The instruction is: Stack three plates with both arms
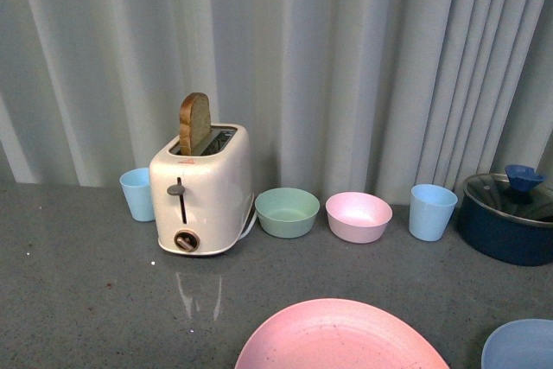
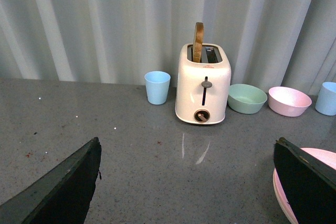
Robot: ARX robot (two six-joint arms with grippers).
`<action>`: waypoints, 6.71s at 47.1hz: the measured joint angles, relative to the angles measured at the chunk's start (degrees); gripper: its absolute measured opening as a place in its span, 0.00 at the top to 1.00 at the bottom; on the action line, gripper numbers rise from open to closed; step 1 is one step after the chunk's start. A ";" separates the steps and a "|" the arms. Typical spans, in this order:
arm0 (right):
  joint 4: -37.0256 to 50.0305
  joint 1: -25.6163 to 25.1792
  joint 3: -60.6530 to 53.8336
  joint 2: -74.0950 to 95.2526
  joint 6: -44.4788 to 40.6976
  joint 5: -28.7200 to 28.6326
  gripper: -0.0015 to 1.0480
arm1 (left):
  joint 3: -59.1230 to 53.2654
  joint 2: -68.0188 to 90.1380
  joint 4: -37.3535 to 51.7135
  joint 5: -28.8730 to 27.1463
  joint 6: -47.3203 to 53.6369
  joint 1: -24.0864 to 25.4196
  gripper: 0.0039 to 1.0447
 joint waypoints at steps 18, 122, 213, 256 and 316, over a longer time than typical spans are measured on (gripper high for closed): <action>-0.61 -2.99 -0.55 -0.28 -1.25 -0.90 0.92 | 0.00 0.00 0.00 0.00 0.00 0.00 0.06; 16.31 33.92 -9.22 -14.19 33.99 -8.37 0.97 | 0.00 0.00 0.00 0.00 0.00 0.00 0.06; 0.57 21.22 -13.38 -65.72 25.81 15.47 0.07 | 0.00 0.00 0.00 0.00 0.00 0.00 0.06; 2.40 32.87 -40.81 -102.03 24.06 19.76 0.97 | 0.00 0.00 0.00 0.00 0.00 0.00 0.06; -8.09 32.87 -46.71 -118.66 24.02 19.76 0.75 | 0.00 0.00 0.00 0.00 0.00 0.00 0.06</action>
